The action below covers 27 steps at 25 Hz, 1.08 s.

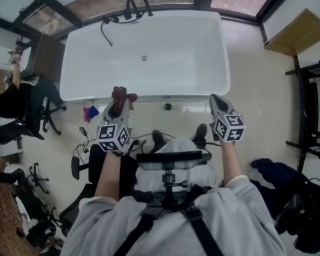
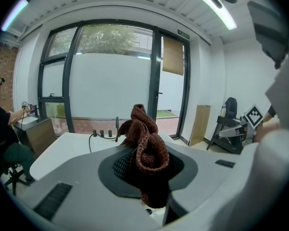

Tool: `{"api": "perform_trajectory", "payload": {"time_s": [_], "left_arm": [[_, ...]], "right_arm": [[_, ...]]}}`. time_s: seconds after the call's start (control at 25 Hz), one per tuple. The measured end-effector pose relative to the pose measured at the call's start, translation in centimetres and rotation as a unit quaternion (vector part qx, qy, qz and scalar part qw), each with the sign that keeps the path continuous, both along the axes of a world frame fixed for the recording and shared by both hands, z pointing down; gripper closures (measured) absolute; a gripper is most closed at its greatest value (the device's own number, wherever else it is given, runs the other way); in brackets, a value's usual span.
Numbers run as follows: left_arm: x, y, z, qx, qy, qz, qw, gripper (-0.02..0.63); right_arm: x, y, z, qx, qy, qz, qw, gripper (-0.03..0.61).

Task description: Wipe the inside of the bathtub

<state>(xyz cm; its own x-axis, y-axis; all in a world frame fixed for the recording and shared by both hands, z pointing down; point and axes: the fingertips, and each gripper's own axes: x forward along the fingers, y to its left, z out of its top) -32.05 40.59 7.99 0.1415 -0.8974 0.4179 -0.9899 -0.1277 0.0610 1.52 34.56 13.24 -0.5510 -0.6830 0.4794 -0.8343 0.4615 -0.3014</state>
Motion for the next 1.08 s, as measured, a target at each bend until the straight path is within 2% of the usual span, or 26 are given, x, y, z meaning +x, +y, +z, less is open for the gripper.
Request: {"api": "perform_trajectory", "payload": {"time_s": [0.36, 1.08], "left_arm": [[-1.2, 0.9, 1.5, -0.003, 0.014, -0.023, 0.9996, 0.522], [0.1, 3.8, 1.5, -0.002, 0.036, -0.055, 0.9978, 0.522]], "right_arm": [[-2.1, 0.5, 0.7, 0.003, 0.035, -0.033, 0.999, 0.569], [-1.5, 1.3, 0.2, 0.001, 0.032, -0.049, 0.998, 0.569]]}}
